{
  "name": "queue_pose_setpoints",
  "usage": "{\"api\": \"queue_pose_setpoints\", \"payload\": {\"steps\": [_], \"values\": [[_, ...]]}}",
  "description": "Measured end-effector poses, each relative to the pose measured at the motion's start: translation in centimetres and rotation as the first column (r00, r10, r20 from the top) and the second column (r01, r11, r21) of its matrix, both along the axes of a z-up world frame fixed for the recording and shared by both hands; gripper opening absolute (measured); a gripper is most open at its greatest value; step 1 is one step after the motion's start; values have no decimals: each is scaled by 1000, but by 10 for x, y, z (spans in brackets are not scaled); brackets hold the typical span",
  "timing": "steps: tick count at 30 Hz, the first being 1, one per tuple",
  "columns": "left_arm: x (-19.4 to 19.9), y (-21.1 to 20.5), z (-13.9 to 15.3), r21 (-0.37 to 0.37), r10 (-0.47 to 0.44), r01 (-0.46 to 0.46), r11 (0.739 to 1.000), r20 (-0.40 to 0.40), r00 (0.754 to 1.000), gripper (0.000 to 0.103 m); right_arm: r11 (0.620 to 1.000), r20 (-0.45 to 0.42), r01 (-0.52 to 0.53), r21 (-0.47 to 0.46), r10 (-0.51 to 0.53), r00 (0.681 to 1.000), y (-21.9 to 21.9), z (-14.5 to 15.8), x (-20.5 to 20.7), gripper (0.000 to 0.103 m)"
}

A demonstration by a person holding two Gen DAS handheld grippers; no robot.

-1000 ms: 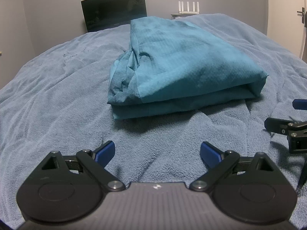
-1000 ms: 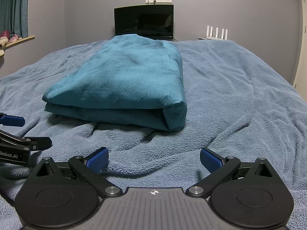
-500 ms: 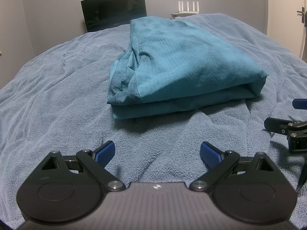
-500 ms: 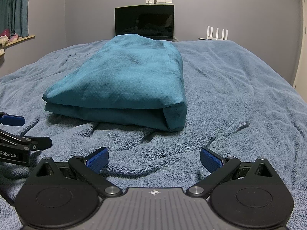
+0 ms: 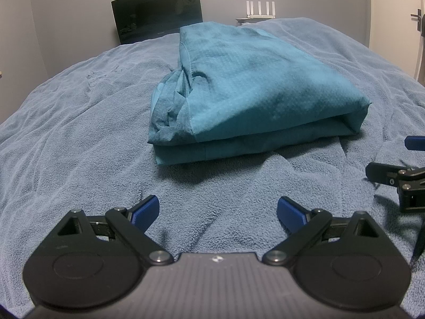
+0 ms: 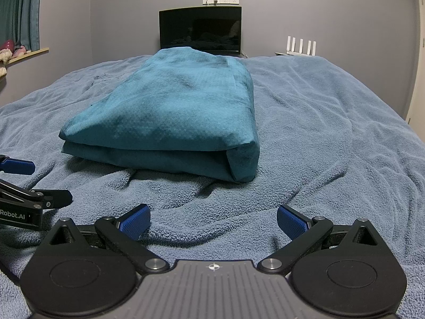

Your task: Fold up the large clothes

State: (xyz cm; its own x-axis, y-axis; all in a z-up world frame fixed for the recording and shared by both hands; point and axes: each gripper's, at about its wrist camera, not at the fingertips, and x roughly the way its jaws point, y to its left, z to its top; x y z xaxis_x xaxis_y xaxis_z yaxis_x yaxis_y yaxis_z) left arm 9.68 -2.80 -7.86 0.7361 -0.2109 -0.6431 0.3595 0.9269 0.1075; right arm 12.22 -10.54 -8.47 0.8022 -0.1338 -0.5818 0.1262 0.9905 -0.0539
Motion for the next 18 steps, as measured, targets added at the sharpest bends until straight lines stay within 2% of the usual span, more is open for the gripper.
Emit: {"api": "queue_pose_setpoints", "payload": {"steps": [18], "values": [[3, 7, -1, -6, -10, 10, 1000, -20, 1000, 98, 1000, -1, 1, 0, -1, 1000, 1, 0, 0, 103]]}}
